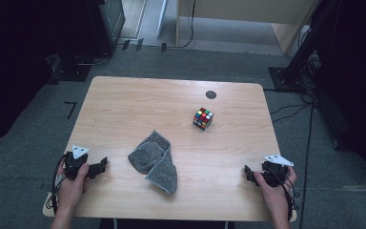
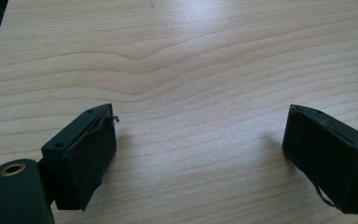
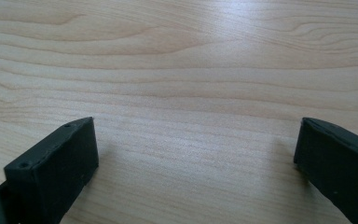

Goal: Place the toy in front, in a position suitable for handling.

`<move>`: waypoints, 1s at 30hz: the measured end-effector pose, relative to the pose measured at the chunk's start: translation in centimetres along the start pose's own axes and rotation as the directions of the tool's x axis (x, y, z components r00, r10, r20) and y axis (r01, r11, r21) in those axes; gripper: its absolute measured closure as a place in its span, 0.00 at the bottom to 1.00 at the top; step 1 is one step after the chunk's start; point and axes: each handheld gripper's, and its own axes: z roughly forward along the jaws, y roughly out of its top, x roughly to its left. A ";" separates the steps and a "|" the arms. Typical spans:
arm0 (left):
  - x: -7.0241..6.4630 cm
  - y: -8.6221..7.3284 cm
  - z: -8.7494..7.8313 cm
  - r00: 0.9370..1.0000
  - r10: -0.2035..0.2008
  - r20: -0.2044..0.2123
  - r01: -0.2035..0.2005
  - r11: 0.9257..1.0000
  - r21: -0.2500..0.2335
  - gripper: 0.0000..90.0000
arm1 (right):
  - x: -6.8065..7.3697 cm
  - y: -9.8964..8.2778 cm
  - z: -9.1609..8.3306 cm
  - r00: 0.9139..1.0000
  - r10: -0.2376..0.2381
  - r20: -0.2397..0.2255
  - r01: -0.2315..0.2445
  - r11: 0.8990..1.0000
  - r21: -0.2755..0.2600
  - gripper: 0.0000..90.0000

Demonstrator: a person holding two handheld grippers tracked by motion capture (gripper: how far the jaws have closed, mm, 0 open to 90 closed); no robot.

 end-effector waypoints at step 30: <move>-6.5 3.3 -1.9 0.949 0.031 0.314 0.010 0.992 -0.129 0.09 | 3.3 2.3 -0.9 0.994 0.056 -0.091 -0.064 0.994 -0.086 0.00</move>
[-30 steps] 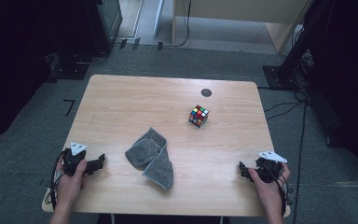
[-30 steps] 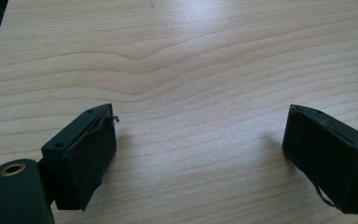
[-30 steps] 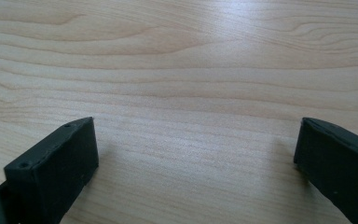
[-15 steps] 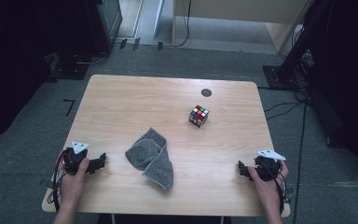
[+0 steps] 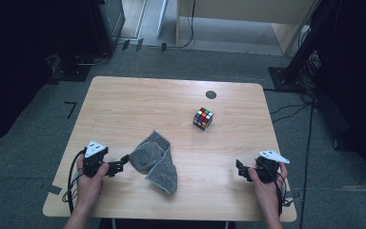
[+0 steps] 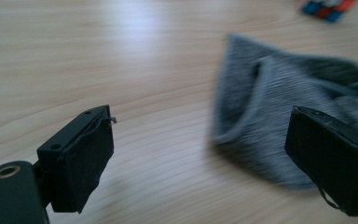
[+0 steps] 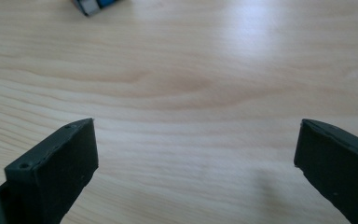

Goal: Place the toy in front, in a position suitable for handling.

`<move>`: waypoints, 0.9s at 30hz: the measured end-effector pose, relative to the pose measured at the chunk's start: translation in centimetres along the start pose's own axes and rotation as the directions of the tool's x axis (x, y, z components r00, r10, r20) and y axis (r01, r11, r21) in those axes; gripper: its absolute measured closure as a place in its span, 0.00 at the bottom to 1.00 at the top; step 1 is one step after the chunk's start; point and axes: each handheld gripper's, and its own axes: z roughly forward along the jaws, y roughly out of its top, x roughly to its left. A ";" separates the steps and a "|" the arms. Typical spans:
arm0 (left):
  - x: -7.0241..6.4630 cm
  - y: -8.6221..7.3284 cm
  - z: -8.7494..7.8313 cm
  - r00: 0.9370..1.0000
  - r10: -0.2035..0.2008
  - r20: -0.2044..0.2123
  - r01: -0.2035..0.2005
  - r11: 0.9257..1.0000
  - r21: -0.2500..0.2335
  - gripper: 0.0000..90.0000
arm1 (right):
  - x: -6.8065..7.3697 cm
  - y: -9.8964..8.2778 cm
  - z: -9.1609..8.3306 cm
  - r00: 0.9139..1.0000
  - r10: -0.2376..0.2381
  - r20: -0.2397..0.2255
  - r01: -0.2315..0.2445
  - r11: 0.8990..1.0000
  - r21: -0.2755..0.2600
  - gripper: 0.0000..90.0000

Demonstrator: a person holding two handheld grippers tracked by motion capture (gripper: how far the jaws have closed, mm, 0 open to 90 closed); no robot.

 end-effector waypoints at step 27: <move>-6.1 -1.6 5.3 0.955 0.251 0.159 -0.271 0.955 0.120 0.51 | 10.3 5.3 5.8 0.991 -0.053 -0.122 0.052 0.999 -0.012 0.00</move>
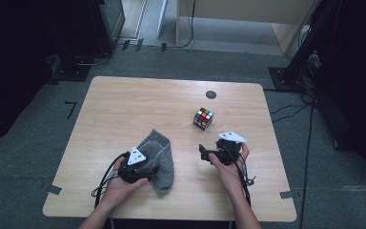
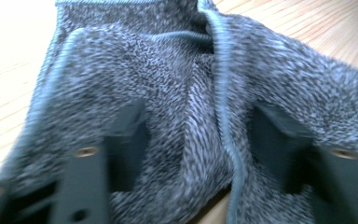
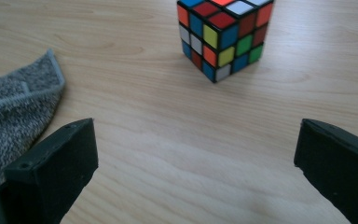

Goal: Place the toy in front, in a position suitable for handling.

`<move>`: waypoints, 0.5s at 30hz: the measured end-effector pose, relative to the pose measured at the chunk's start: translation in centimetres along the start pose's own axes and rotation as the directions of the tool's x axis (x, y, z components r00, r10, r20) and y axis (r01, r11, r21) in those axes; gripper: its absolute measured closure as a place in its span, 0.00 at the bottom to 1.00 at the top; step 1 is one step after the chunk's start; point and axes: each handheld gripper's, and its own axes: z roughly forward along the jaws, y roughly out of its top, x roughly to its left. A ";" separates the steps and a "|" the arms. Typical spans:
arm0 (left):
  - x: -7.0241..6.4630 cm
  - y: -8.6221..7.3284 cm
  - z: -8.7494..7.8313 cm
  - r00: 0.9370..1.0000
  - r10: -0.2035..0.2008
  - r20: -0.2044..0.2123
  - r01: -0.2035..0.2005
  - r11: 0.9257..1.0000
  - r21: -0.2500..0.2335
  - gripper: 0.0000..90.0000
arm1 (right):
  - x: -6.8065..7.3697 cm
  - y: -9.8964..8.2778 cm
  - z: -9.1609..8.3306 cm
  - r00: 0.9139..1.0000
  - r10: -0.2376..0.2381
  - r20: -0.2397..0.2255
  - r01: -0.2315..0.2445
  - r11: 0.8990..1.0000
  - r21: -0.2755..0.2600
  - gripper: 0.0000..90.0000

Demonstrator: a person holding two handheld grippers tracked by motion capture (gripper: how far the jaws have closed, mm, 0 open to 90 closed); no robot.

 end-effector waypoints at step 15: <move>0.2 -0.5 0.0 0.999 0.038 -0.014 -0.039 0.999 -0.013 0.54 | 2.2 3.8 6.9 0.975 0.155 0.161 -0.151 0.988 -0.042 0.00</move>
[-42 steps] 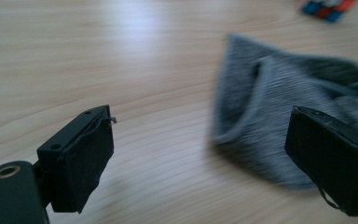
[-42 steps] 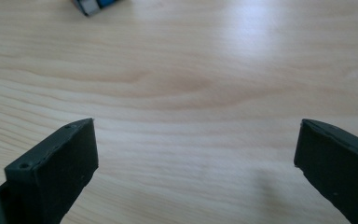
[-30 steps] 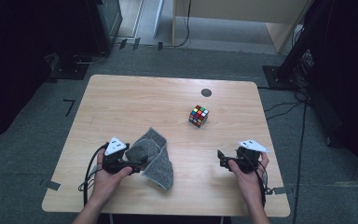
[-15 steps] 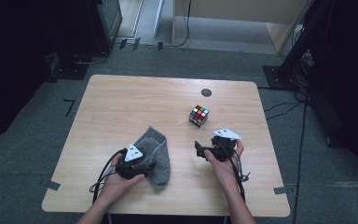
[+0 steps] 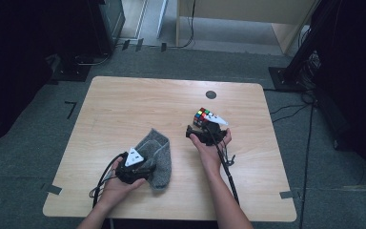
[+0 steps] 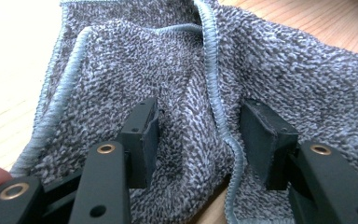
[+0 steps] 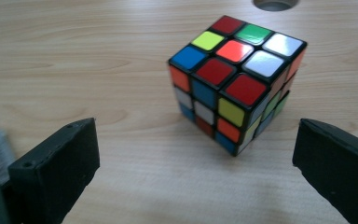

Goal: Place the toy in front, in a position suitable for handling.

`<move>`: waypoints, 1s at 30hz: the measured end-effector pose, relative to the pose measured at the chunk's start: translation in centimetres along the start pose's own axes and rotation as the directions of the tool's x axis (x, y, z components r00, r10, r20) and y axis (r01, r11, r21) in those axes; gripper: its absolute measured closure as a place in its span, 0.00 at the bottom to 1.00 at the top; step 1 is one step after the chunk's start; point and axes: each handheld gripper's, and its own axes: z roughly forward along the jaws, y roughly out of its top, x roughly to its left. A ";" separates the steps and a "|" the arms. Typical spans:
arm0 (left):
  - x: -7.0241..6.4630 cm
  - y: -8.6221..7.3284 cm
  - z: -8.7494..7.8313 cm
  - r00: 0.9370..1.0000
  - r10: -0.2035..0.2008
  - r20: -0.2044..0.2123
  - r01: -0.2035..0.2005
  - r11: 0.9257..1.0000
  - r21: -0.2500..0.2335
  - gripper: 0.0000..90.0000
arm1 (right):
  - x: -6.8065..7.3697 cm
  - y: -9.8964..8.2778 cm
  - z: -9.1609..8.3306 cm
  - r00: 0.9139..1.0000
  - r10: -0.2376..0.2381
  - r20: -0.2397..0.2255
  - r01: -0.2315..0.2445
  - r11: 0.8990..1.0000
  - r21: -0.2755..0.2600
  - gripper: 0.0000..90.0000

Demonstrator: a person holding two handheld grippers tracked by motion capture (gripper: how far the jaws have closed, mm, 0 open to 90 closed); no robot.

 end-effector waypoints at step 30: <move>0.1 0.0 0.0 1.000 -0.017 0.025 0.017 1.000 -0.002 0.49 | -2.8 0.0 1.6 0.989 -0.135 0.061 0.136 0.991 -0.006 0.38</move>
